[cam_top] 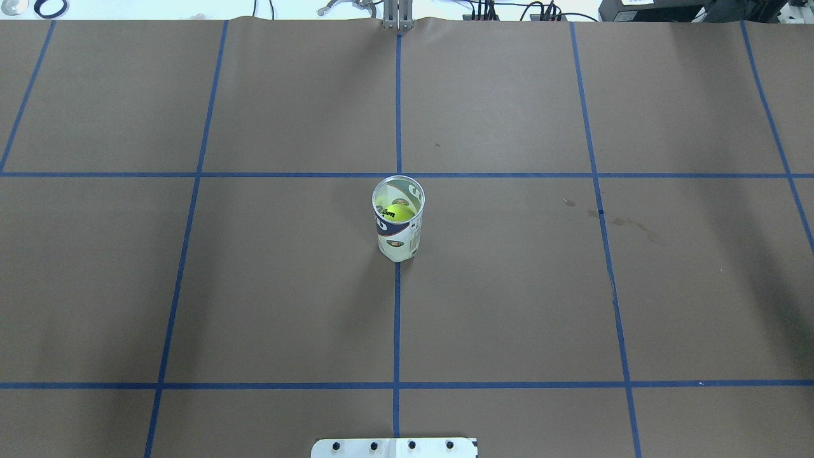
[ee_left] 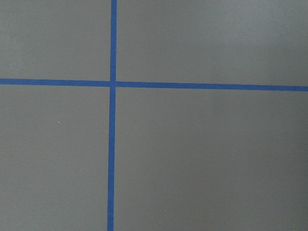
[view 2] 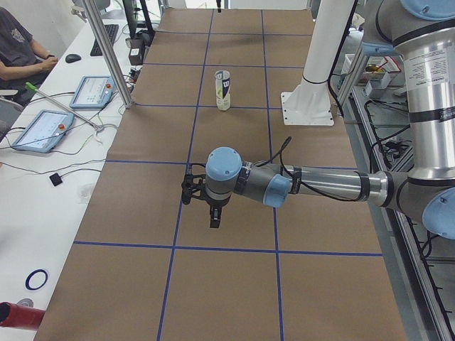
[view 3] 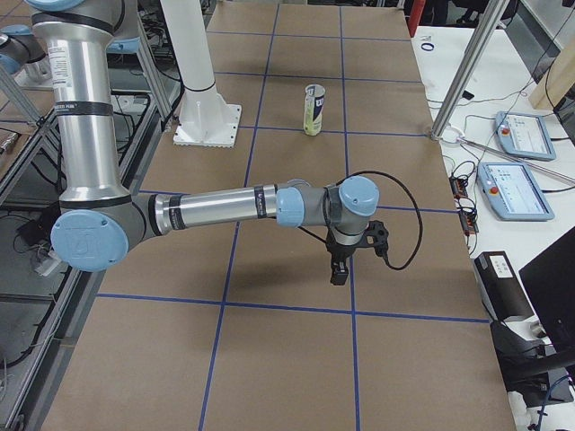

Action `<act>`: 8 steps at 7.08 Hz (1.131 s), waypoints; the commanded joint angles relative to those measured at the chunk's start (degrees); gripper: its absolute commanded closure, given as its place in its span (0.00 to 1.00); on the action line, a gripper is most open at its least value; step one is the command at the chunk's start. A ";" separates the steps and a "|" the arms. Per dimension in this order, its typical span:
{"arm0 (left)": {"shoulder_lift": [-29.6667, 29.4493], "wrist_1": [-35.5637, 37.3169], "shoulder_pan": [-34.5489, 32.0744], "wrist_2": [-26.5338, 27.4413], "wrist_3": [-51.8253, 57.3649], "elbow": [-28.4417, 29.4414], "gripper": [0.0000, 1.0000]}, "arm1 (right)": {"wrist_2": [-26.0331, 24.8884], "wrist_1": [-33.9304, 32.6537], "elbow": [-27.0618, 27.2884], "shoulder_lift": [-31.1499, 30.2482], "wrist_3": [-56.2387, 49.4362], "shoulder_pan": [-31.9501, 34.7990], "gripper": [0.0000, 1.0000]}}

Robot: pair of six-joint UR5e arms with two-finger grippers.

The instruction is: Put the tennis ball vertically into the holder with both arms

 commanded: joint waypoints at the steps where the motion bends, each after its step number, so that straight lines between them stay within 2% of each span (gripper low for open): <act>1: 0.12 0.22 0.01 0.55 0.10 0.52 0.00 | 0.13 2.16 0.04 -0.50 0.12 0.00 0.00; 5: -0.41 1.53 0.01 0.64 -0.07 0.52 0.00 | 0.57 2.97 0.04 -1.21 0.20 0.00 0.00; 6: -1.37 4.94 0.01 2.38 -0.07 0.00 0.00 | 0.57 3.06 0.39 -1.29 0.20 0.00 0.00; 8: -1.20 4.97 0.01 9.74 0.81 -0.27 0.00 | 0.57 3.15 0.40 -1.21 0.20 0.00 0.00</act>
